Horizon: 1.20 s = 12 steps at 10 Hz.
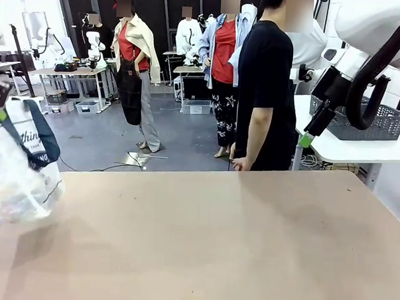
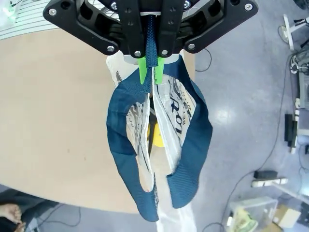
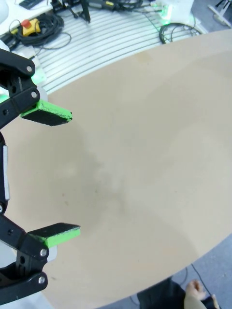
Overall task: Transfer purchased items from the store into the shopping bag.
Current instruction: Move the Reusable shopping bag to the right side of the table.
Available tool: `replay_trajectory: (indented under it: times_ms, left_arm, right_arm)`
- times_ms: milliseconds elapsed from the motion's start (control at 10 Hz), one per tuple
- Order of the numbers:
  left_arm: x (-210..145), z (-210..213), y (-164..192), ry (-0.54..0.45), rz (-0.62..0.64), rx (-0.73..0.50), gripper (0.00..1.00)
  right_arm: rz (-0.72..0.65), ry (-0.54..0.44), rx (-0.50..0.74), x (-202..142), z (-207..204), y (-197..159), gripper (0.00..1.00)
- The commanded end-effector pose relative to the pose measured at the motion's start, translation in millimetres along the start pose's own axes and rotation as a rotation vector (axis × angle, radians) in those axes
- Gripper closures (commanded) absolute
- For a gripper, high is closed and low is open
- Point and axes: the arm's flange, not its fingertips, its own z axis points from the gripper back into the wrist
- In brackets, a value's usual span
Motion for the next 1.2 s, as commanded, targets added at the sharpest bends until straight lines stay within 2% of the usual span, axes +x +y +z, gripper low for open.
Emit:
replay_trajectory:
  times_ms: [0, 200, 300, 400, 600, 700, 800, 1100]
  left_arm:
    - [2.2, -16.8, 7.4, -0.042, -0.058, -0.056, 1.0]
    - [4.4, -34.6, -0.3, -0.076, -0.161, -0.027, 1.0]
    - [3.5, -32.9, -18.2, -0.165, -0.091, 0.049, 1.0]
    - [-1.2, -40.4, 3.1, -0.008, -0.102, -0.031, 1.0]
    - [1.7, -45.4, -9.8, -0.045, -0.128, -0.015, 1.0]
    - [9.5, -48.1, -2.7, -0.048, -0.123, -0.033, 1.0]
    - [16.9, -53.6, 6.1, -0.077, -0.179, -0.037, 1.0]
    - [22.8, -63.3, 20.2, -0.044, -0.225, -0.083, 1.0]
  right_arm:
    - [0.0, 0.003, 0.01, 1.4, 0.9, -1.3, 0.0]
    - [0.0, 0.003, 0.01, 1.4, 0.9, -1.3, 0.0]
    - [0.0, 0.003, 0.01, 1.4, 0.9, -1.3, 0.0]
    - [0.0, 0.003, 0.01, 1.4, 0.9, -1.3, 0.0]
    - [0.0, 0.003, 0.01, 1.4, 0.9, -1.3, 0.0]
    - [0.0, 0.003, 0.01, 1.4, 0.9, -1.3, 0.0]
    - [0.0, 0.003, 0.01, 1.4, 0.9, -1.3, 0.0]
    - [0.0, 0.003, 0.01, 1.4, 0.9, -1.3, 0.0]
